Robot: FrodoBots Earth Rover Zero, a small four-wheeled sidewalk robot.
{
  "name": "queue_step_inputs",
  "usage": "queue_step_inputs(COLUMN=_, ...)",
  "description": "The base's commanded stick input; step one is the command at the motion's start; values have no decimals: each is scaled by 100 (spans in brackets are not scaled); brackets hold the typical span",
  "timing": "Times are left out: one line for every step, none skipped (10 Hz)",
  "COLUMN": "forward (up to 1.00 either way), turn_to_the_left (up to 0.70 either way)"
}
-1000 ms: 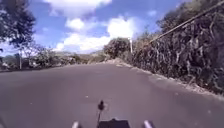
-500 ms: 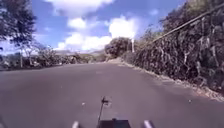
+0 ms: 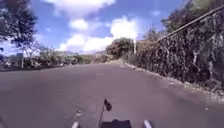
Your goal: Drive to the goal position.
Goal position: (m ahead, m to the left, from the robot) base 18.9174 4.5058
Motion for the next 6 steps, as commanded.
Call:
queue_step_inputs(forward=70, turn_to_the_left=0)
queue_step_inputs(forward=70, turn_to_the_left=-14)
queue_step_inputs(forward=70, turn_to_the_left=-22)
queue_step_inputs(forward=70, turn_to_the_left=-30)
queue_step_inputs(forward=70, turn_to_the_left=-27)
queue_step_inputs(forward=70, turn_to_the_left=-20)
